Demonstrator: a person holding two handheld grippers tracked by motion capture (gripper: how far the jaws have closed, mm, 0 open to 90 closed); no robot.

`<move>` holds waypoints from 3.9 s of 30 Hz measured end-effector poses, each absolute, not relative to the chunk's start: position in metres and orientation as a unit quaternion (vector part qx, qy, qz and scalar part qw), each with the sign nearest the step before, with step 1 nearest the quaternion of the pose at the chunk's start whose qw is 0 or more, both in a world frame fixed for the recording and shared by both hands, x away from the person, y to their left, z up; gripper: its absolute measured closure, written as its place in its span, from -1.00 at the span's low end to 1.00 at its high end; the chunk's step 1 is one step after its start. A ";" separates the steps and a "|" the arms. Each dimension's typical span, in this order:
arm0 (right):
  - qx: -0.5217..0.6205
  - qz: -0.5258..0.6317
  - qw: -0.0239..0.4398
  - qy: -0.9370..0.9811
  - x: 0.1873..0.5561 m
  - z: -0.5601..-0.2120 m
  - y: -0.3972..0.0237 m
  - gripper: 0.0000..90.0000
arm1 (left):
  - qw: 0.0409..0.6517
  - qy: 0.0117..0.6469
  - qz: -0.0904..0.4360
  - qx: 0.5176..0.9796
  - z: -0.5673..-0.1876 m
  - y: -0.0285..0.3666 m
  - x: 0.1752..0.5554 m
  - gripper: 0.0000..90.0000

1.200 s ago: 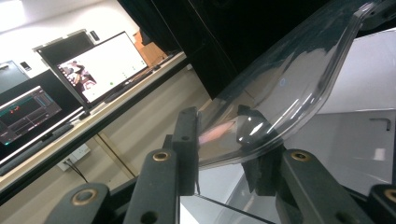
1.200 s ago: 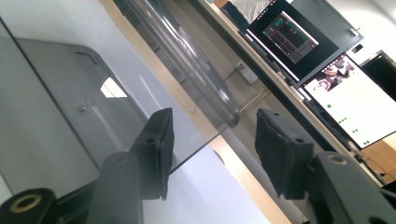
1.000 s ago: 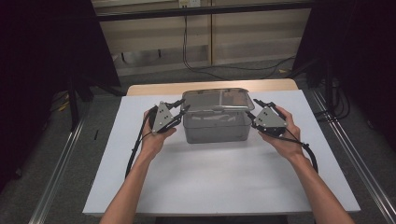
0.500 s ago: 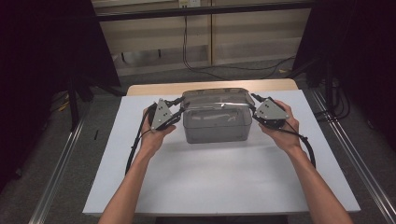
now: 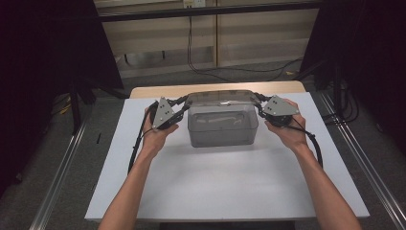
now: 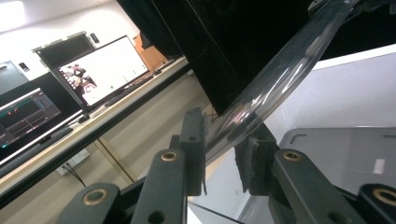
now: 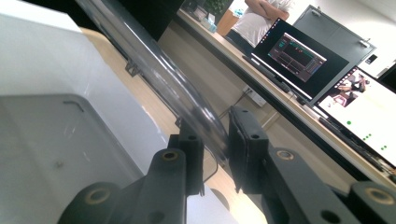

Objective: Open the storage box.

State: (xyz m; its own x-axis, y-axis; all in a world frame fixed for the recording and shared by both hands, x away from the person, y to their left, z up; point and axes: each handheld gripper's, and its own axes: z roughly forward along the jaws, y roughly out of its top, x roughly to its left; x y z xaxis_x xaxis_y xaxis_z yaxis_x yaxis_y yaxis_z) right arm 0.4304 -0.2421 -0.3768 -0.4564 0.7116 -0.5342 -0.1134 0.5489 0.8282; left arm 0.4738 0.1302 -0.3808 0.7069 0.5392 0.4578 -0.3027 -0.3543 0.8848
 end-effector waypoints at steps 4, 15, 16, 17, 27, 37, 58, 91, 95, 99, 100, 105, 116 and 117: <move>0.205 0.434 0.478 0.736 0.434 -0.372 -0.242 0.69 | 0.566 0.089 0.374 0.729 -0.380 0.131 0.478 0.66; 0.215 0.453 0.465 0.730 0.446 -0.361 -0.246 0.68 | 0.565 0.103 0.372 0.730 -0.377 0.131 0.496 0.70; 0.215 0.453 0.465 0.730 0.446 -0.361 -0.246 0.68 | 0.565 0.102 0.372 0.729 -0.375 0.131 0.497 0.70; 0.218 0.457 0.464 0.727 0.448 -0.359 -0.246 0.67 | 0.566 0.101 0.372 0.728 -0.375 0.131 0.498 0.71; 0.234 0.474 0.455 0.717 0.459 -0.355 -0.249 0.65 | 0.568 0.119 0.369 0.726 -0.376 0.129 0.511 0.72; 0.247 0.491 0.446 0.706 0.469 -0.352 -0.251 0.64 | 0.565 0.126 0.369 0.727 -0.376 0.128 0.521 0.74; 0.293 0.500 0.404 0.708 0.500 -0.372 -0.258 0.61 | 0.561 0.140 0.354 0.735 -0.382 0.123 0.542 0.74; 0.344 0.521 0.353 0.697 0.538 -0.378 -0.254 0.56 | 0.565 0.185 0.335 0.731 -0.391 0.114 0.567 0.69; 0.348 0.523 0.349 0.696 0.540 -0.379 -0.254 0.56 | 0.562 0.186 0.334 0.733 -0.392 0.114 0.570 0.69; 0.353 0.523 0.344 0.696 0.542 -0.382 -0.253 0.54 | 0.559 0.187 0.333 0.736 -0.392 0.113 0.571 0.66; 0.355 0.526 0.343 0.693 0.542 -0.383 -0.253 0.53 | 0.559 0.188 0.332 0.736 -0.393 0.113 0.571 0.65; 0.360 0.523 0.339 0.694 0.544 -0.385 -0.253 0.51 | 0.563 0.195 0.325 0.734 -0.396 0.112 0.573 0.64; 0.374 0.523 0.327 0.692 0.551 -0.391 -0.251 0.48 | 0.560 0.201 0.322 0.737 -0.399 0.112 0.576 0.60; 0.375 0.522 0.327 0.692 0.551 -0.391 -0.251 0.48 | 0.559 0.204 0.321 0.737 -0.399 0.112 0.576 0.60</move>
State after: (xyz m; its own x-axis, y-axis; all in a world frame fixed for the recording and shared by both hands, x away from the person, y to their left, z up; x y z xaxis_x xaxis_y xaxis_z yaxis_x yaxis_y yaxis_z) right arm 0.5511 -0.2509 -0.3912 -0.5042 0.8614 -0.0606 0.1785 0.1727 0.9687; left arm 0.5764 0.1120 -0.3992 0.7104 0.6599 0.2447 -0.0574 -0.2922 0.9546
